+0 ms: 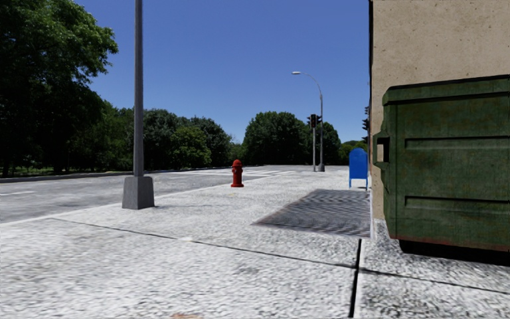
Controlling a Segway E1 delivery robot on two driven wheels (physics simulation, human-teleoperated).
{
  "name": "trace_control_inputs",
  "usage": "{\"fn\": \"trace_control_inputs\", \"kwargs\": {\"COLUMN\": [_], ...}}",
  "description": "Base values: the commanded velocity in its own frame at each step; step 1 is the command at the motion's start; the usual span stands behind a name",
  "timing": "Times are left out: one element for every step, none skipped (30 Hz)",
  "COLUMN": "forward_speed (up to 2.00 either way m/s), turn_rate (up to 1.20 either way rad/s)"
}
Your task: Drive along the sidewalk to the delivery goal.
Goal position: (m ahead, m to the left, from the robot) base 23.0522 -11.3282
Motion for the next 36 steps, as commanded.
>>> {"fn": "trace_control_inputs", "kwargs": {"forward_speed": [2.0,2.0,2.0,2.0,2.0,2.0,2.0,2.0,2.0,2.0,2.0,2.0,2.0,2.0,2.0,2.0,2.0,2.0,2.0,2.0,2.0,2.0,2.0,2.0,2.0,2.0,2.0,2.0,2.0,2.0,2.0,2.0,2.0,2.0,2.0,2.0], "turn_rate": [0.0,0.0,0.0,0.0,0.0,0.0,0.0,0.0,0.0,0.0,0.0,0.0,0.0,0.0,0.0,0.0,0.0,0.0,0.0,0.0,-0.01,-0.09,-0.12,-0.12,-0.16,-0.2,-0.21,-0.21,-0.22,-0.25,-0.28,-0.3,-0.31,-0.31,-0.31,-0.31]}}
